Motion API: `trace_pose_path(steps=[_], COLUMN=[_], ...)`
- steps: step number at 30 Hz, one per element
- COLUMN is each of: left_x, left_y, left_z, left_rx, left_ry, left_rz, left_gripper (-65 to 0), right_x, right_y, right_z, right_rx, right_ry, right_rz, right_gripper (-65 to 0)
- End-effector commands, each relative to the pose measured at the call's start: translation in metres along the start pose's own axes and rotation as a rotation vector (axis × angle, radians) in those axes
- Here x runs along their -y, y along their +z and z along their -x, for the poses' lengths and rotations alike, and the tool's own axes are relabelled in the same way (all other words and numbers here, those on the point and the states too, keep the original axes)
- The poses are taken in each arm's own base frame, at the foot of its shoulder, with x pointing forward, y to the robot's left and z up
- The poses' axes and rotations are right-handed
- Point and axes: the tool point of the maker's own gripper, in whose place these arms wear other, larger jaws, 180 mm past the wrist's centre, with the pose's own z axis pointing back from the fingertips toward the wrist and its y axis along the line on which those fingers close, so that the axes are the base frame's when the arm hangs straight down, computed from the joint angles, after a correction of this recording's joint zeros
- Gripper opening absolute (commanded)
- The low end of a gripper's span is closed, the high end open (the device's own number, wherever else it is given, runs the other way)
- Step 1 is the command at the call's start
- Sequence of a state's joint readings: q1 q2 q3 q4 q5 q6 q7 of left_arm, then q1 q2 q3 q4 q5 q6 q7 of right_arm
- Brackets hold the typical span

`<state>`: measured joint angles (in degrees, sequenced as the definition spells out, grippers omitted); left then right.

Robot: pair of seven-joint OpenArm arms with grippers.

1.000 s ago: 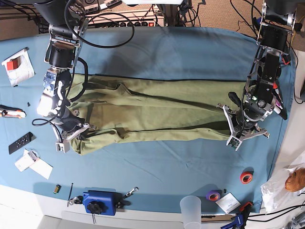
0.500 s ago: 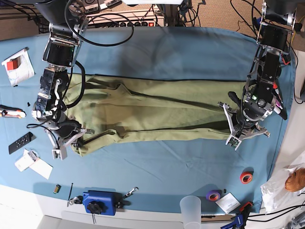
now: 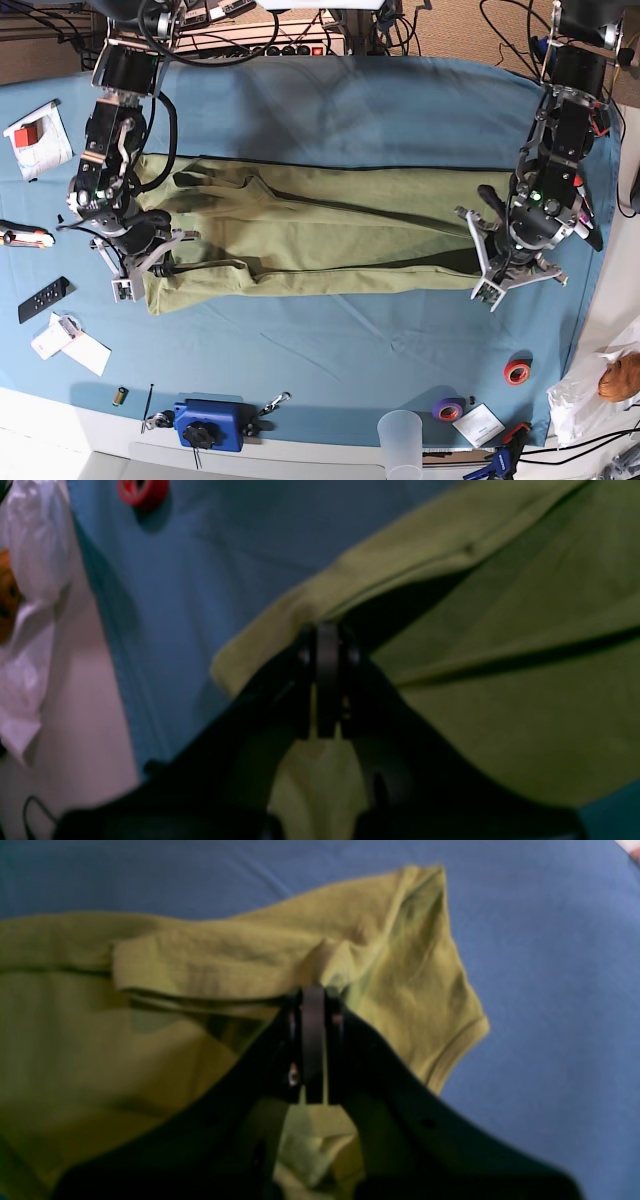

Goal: Layout the t-shirt on the table in an organized manner, then fold the t-shirt properly
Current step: 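Pull the hem end with the right gripper to straighten the strip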

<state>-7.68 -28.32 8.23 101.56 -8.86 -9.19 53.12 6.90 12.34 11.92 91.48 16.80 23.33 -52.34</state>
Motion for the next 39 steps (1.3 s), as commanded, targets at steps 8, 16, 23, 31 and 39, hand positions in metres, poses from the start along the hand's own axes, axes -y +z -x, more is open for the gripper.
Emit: trace_pose_path(steps=[8,16,23,31,39], left_x=[-0.025,-0.025,-0.020,-0.006,-0.007], left_y=[0.007,0.002,-0.003,-0.003,-0.002], left_z=[-0.005,0.004,0.018,0.045,0.049], left_rx=[0.022,-0.005,-0.038,-0.088,-0.091], left_ry=[-0.031,-0.024,-0.014,-0.025,-0.042], left_rz=[-0.060,-0.057,-0.038,-0.022,-0.035], left_gripper=[-65.0,-65.0,-65.0,-65.0,-65.0], right_x=[0.004,0.022,0.022,0.015,0.012], right_y=[0.019,0.030,0.052,0.062,0.067], right_z=[-0.010,0.015,0.025,0.056,0.073], right_rx=[0.030,-0.032,-0.043,-0.095,-0.133], right_ry=[0.009,-0.064,-0.062,-0.054,-0.051], right_rz=[0.041,0.069,0.047,0.041,0.039], right_gripper=[-65.0,-65.0,-65.0,-65.0,-65.0])
